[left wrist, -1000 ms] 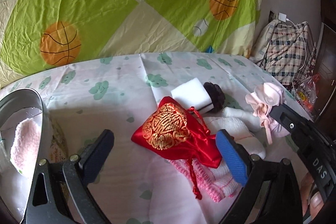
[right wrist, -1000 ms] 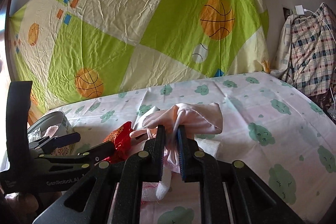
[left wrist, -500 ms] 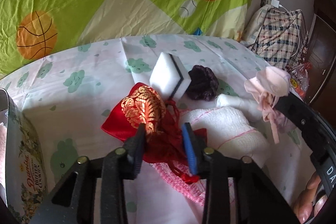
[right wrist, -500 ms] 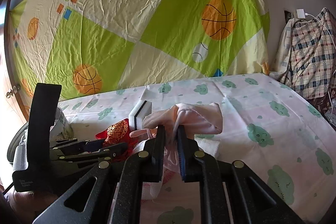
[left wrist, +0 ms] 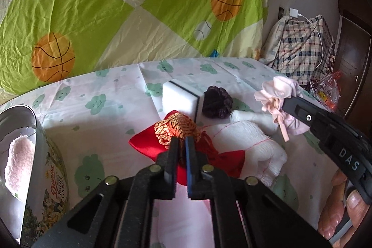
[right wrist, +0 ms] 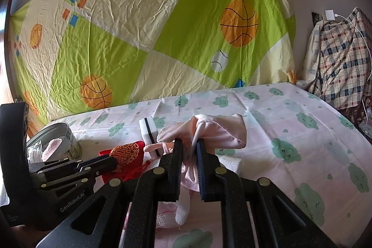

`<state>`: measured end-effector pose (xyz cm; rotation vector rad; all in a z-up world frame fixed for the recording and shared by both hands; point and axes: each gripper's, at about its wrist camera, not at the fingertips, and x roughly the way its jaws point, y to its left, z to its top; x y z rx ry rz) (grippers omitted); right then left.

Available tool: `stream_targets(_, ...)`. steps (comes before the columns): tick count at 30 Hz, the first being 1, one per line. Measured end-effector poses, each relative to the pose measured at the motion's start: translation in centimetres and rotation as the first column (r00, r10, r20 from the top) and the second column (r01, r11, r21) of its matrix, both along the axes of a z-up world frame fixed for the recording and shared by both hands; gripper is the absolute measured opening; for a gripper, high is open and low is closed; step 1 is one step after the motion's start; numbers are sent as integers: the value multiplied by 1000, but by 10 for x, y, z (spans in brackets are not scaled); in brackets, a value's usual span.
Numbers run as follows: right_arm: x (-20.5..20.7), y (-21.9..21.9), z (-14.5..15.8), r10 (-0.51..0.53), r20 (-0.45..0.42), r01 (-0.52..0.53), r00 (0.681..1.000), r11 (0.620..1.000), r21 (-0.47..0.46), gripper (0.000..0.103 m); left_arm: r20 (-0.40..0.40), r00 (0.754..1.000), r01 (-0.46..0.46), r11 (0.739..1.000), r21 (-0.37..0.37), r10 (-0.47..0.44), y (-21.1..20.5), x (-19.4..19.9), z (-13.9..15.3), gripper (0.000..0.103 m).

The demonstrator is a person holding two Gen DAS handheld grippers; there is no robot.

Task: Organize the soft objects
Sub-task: 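Close the left tool on the red embroidered pouch and lift it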

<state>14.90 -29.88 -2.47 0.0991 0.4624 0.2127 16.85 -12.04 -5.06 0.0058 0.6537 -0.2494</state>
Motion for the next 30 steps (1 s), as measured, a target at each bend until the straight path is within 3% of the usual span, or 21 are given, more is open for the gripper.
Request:
stream_targets(9, 1, 0, 0, 2, -1, -2, 1000, 1000, 0, 13, -28, 1000, -2, 1000, -2, 2, 3, -5, -3, 5)
stream_targets(11, 0, 0, 1, 3, 0, -3, 1000, 1000, -4, 13, -25, 1000, -5, 1000, -3, 5, 4, -9, -3, 23)
stream_targets(13, 0, 1, 1, 2, 0, -2, 1000, 1000, -9, 13, -27, 999, -22, 1000, 14, 22, 3, -9, -3, 79)
stream_targets(15, 0, 1, 0, 2, -2, -2, 1000, 1000, -11, 13, -38, 997, -64, 997, 51, 66, 1, -6, -5, 91)
stream_targets(18, 0, 1, 0, 3, -4, -3, 1000, 1000, -12, 13, -25, 995, -94, 994, 48, 95, 3, -5, -4, 96)
stream_targets(20, 1, 1, 0, 4, -6, -4, 1000, 1000, -13, 13, -40, 996, -79, 996, 37, 80, 3, -1, -6, 94)
stream_targets(21, 1, 2, 0, 5, -9, -5, 1000, 1000, -14, 13, -58, 995, -76, 996, 41, 79, 1, 3, -8, 86)
stream_targets(23, 2, 2, -1, 6, -13, -7, 1000, 1000, -16, 13, -93, 994, -59, 998, 34, 62, -2, 10, -11, 65)
stream_targets(25, 2, 2, -1, 6, -12, -6, 1000, 1000, -15, 13, -123, 991, -40, 999, 11, 41, -2, 15, -14, 25)
stream_targets(27, 2, 2, -1, 6, -13, -6, 1000, 1000, -16, 13, -154, 988, -28, 999, -15, 26, -1, 18, -17, 14)
stream_targets(30, 2, 2, -1, 5, -11, -6, 1000, 1000, -15, 13, -165, 986, -6, 998, -58, -4, 2, 17, -19, 9)
